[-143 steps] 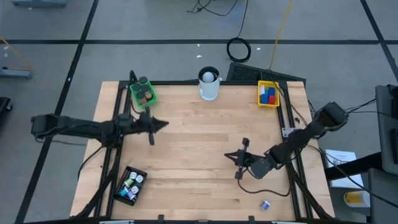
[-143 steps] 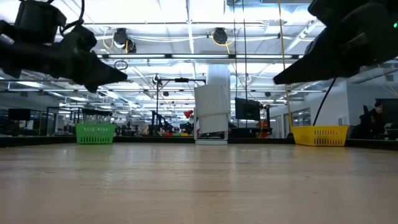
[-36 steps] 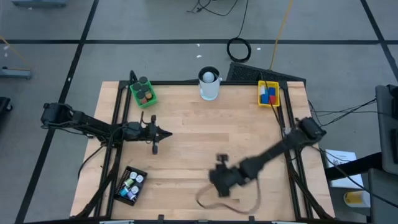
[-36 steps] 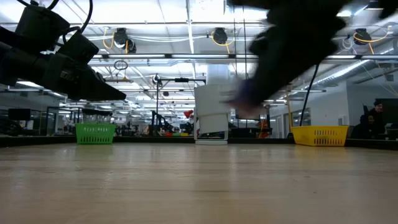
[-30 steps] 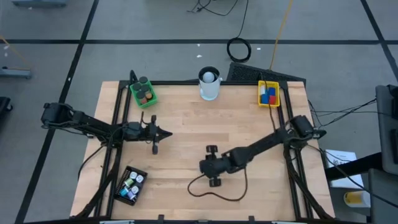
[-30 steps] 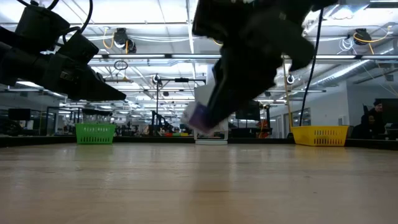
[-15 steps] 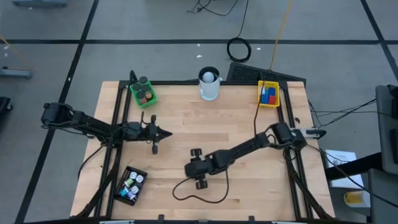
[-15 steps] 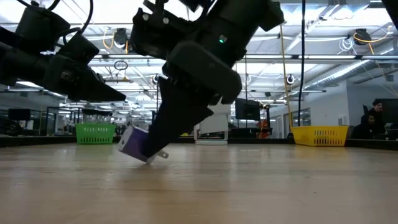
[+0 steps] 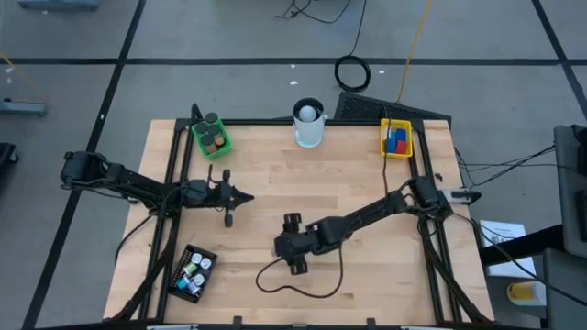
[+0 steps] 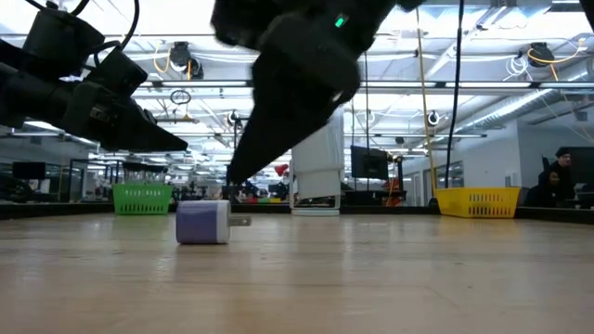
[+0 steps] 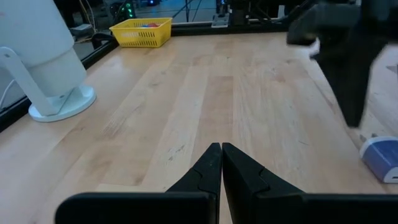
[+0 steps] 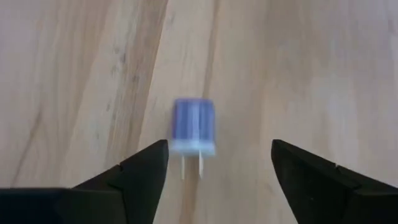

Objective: Pick & Place Office items
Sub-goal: Put the purple charger adaptor into the black bin

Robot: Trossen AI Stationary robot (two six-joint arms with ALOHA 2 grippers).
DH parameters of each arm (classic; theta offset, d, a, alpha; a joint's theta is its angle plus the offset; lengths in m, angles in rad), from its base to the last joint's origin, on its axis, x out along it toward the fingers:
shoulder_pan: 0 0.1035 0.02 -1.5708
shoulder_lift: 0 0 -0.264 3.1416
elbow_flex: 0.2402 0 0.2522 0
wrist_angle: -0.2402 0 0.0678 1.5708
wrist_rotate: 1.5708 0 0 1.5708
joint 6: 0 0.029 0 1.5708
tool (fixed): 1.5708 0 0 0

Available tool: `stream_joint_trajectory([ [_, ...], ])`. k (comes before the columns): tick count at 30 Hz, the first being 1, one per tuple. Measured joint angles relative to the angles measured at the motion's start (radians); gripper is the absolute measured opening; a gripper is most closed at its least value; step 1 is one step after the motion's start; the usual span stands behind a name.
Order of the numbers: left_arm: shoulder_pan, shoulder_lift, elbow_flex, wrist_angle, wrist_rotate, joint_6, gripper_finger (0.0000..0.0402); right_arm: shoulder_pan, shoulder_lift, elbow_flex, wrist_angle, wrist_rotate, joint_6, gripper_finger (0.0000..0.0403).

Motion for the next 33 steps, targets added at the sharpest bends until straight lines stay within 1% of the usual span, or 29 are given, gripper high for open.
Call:
stream_joint_trajectory([
  [3, 0.000, 0.000, 0.000, 0.000, 0.000, -0.001, 0.0021, 0.010, -0.045, -0.002, -0.071, 0.015, -0.002, 0.0282],
  [5, -0.001, 0.000, 0.000, 0.000, 0.007, -0.012, 0.0021, 0.027, -0.078, -0.003, -0.139, 0.096, -0.013, 0.0270],
  [7, -0.001, 0.000, 0.000, 0.000, 0.021, -0.017, 0.0021, 0.051, -0.123, -0.040, -0.196, 0.226, -0.023, 0.0246],
  [8, -0.001, 0.000, 0.000, 0.000, 0.036, -0.019, 0.0021, 0.059, -0.145, -0.074, -0.190, 0.276, -0.023, 0.0231],
  [10, -0.001, 0.000, 0.000, 0.002, 0.066, -0.019, 0.0021, 0.069, -0.202, -0.182, -0.123, 0.319, -0.006, 0.0196],
  [12, -0.002, 0.000, 0.000, 0.013, 0.086, -0.031, 0.0021, 0.079, -0.269, -0.333, 0.020, 0.330, 0.012, 0.0157],
  [16, -0.010, 0.001, 0.025, 0.013, 0.092, -0.115, 0.0021, 0.084, -0.402, -0.681, 0.461, 0.332, 0.015, 0.0079],
  [18, -0.032, 0.000, 0.061, -0.020, 0.090, -0.120, 0.0021, 0.083, -0.454, -0.842, 0.695, 0.328, 0.005, 0.0044],
  [20, -0.062, 0.000, 0.111, -0.102, 0.089, -0.120, 0.0021, 0.077, -0.504, -0.987, 0.891, 0.325, -0.010, 0.0014],
  [22, -0.101, 0.001, 0.177, -0.213, 0.080, -0.124, 0.0021, 0.069, -0.537, -1.104, 1.057, 0.330, -0.004, 0.0006],
  [24, -0.144, 0.004, 0.249, -0.349, 0.028, -0.156, 0.0021, 0.068, -0.565, -1.206, 1.196, 0.343, 0.019, 0.0011],
  [26, -0.185, 0.026, 0.320, -0.485, -0.026, -0.196, 0.0021, 0.068, -0.575, -1.280, 1.332, 0.343, 0.023, 0.0014],
  [28, -0.228, 0.048, 0.380, -0.595, -0.053, -0.228, 0.0021, 0.072, -0.575, -1.339, 1.455, 0.345, 0.013, 0.0012],
  [30, -0.269, 0.077, 0.434, -0.641, -0.071, -0.281, 0.0021, 0.076, -0.574, -1.369, 1.522, 0.359, 0.001, 0.0005],
  [33, -0.322, 0.137, 0.502, -0.707, -0.075, -0.359, 0.0022, 0.084, -0.574, -1.378, 1.534, 0.379, -0.002, 0.0002],
])
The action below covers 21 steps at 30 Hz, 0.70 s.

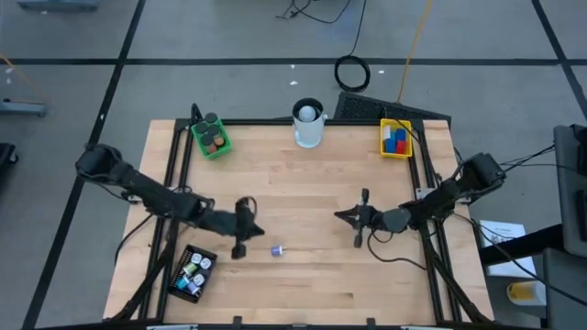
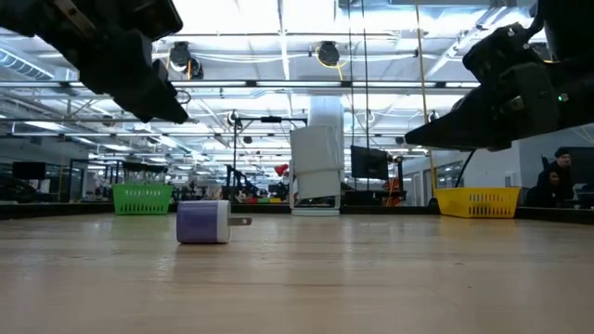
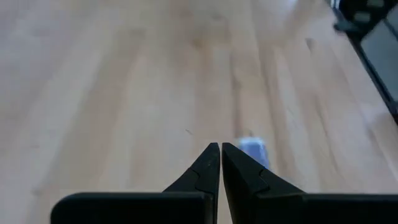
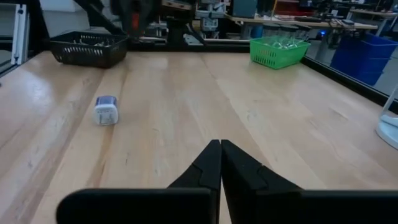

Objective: Pick & Place Office items
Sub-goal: Put the purple charger adaptor into the black bin

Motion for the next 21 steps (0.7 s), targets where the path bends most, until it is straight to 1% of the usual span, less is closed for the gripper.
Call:
stream_joint_trajectory([
  [4, -0.060, 0.105, 0.109, -0.097, 0.004, -0.056, 0.0025, 0.001, 0.000, 0.011, -0.023, 0.008, 0.005, 0.0002],
  [7, -0.088, 0.187, 0.195, -0.158, 0.003, -0.095, 0.0048, 0.001, 0.000, 0.011, -0.023, 0.008, 0.007, 0.0001],
  [10, -0.111, 0.248, 0.278, -0.209, 0.003, -0.107, 0.0090, 0.001, 0.000, 0.011, -0.027, 0.008, 0.009, 0.0001],
  [15, -0.139, 0.310, 0.387, -0.314, -0.023, -0.099, 0.0177, 0.001, 0.000, 0.011, -0.034, 0.008, 0.027, 0.0001],
  [18, -0.147, 0.334, 0.428, -0.378, -0.072, -0.099, 0.0227, 0.001, 0.000, 0.011, -0.037, 0.008, 0.027, 0.0001],
  [21, -0.148, 0.361, 0.445, -0.400, -0.081, -0.102, 0.0272, 0.001, 0.000, 0.011, -0.038, 0.007, 0.027, 0.0001],
])
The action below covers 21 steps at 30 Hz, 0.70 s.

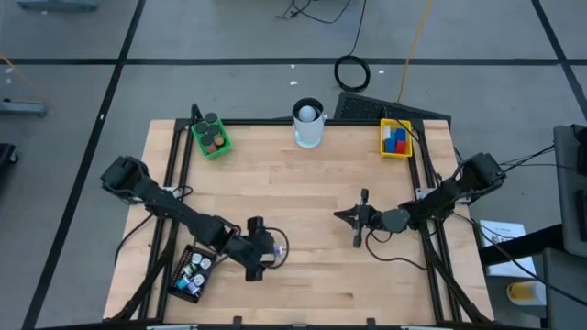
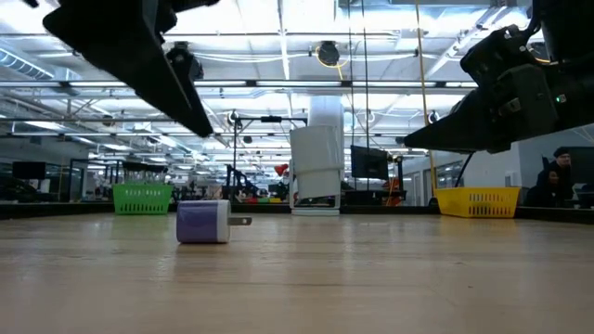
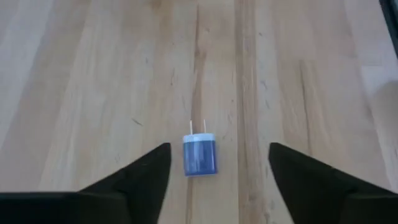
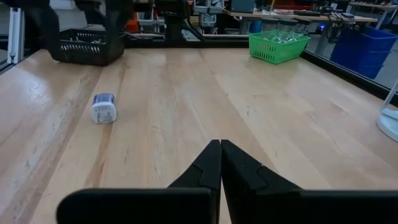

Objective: Pick & Place Office items
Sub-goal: Put the purple charger adaptor into the black bin

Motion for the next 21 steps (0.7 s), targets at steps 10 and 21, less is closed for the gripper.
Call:
stream_joint_trajectory([
  [10, 0.044, 0.110, 0.001, 0.058, -0.002, -0.015, 0.0354, 0.000, 0.000, 0.000, -0.014, 0.000, 0.011, 0.0001],
  [21, 0.105, 0.177, 0.001, 0.105, 0.117, -0.021, 0.0291, 0.000, 0.001, 0.000, -0.039, 0.000, 0.032, 0.0001],
])
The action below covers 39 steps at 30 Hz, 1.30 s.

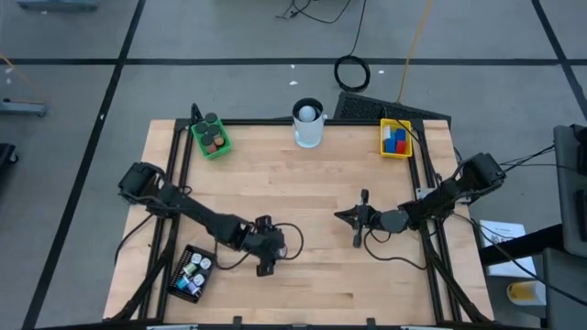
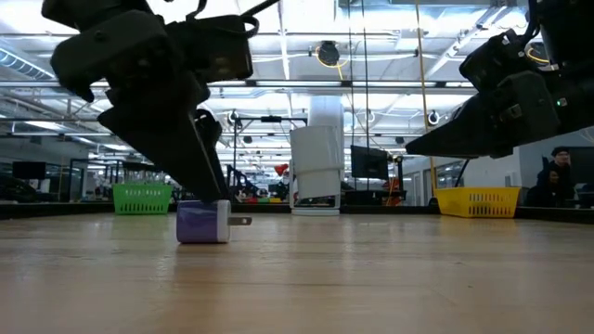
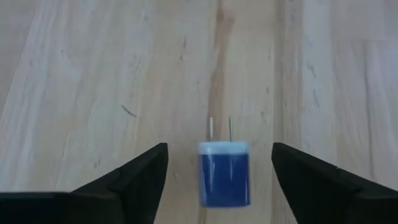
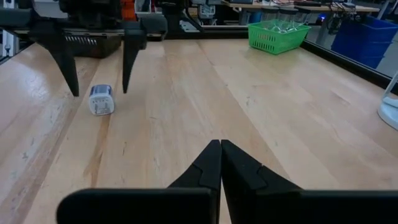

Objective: Pick & Place Office items
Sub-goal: Put the purple charger adaptor into the black bin

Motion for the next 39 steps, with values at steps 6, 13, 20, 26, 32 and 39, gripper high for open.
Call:
stream_joint_trajectory([
  [6, -0.022, 0.000, 0.000, 0.001, -0.038, 0.030, 0.0262, 0.000, 0.000, 0.000, -0.001, -0.001, 0.001, 0.0001],
  [13, -0.024, 0.057, 0.000, 0.024, -0.040, 0.060, 0.0263, 0.000, 0.000, 0.000, 0.005, -0.002, 0.001, 0.0001],
  [20, -0.023, 0.054, 0.000, 0.028, -0.029, 0.072, 0.0226, 0.000, 0.000, 0.000, 0.003, -0.002, 0.003, 0.0001],
  [26, -0.022, 0.053, 0.000, 0.027, -0.005, 0.079, 0.0147, 0.000, 0.000, 0.000, 0.002, -0.002, 0.009, 0.0001],
  [32, -0.026, -0.004, 0.000, -0.039, 0.037, 0.058, 0.0134, 0.000, 0.000, 0.000, 0.002, -0.002, 0.013, 0.0001],
  [39, -0.156, -0.239, 0.000, -0.344, 0.010, -0.156, 0.0134, 0.000, 0.000, 0.000, 0.000, -0.002, 0.012, 0.0001],
])
